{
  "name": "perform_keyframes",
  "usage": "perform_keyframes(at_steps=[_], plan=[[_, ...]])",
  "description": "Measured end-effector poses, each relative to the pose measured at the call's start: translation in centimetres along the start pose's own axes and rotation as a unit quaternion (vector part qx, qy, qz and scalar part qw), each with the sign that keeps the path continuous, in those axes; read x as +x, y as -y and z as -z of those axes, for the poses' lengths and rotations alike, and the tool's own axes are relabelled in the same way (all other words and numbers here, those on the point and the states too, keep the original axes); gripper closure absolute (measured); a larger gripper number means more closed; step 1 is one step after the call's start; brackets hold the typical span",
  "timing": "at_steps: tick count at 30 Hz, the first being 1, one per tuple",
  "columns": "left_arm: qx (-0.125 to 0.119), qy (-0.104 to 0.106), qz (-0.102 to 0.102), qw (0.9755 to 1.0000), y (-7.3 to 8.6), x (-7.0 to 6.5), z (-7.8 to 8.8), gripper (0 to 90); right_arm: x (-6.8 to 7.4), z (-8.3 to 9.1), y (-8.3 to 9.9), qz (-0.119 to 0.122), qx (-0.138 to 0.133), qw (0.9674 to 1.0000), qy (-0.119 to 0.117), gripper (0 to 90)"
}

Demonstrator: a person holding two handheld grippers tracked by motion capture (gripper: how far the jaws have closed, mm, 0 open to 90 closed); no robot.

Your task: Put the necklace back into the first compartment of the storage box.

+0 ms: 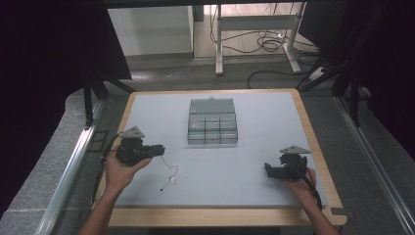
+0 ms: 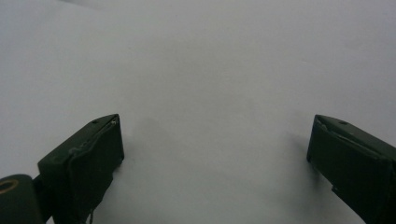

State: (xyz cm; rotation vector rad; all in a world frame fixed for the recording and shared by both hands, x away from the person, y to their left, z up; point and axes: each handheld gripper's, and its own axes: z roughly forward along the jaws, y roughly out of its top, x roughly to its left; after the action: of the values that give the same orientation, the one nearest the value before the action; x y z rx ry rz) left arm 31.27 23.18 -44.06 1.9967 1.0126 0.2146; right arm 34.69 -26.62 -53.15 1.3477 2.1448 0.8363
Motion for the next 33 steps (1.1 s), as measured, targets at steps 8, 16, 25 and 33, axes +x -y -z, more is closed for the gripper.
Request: perform_keyframes(at_steps=[8,16,25,33], plan=[[-0.009,0.006,-0.004,0.9999,-1.8,-0.2,1.0,81.3,0.0,0.0,0.0,0.0,-0.001,1.0,0.001,3.5],[-0.018,0.008,-0.004,0.9998,-3.3,-0.2,1.8,81.3,0.0,0.0,0.0,0.001,-0.002,1.0,0.001,3.5],[-0.03,0.01,-0.01,0.9995,-5.0,-0.5,2.8,81.3,0.0,0.0,0.0,0.0,-0.002,1.0,0.001,3.5],[-0.041,0.01,-0.015,0.999,-6.4,-0.8,3.9,81.3,0.0,0.0,0.0,0.0,-0.002,1.0,0.001,3.5]])
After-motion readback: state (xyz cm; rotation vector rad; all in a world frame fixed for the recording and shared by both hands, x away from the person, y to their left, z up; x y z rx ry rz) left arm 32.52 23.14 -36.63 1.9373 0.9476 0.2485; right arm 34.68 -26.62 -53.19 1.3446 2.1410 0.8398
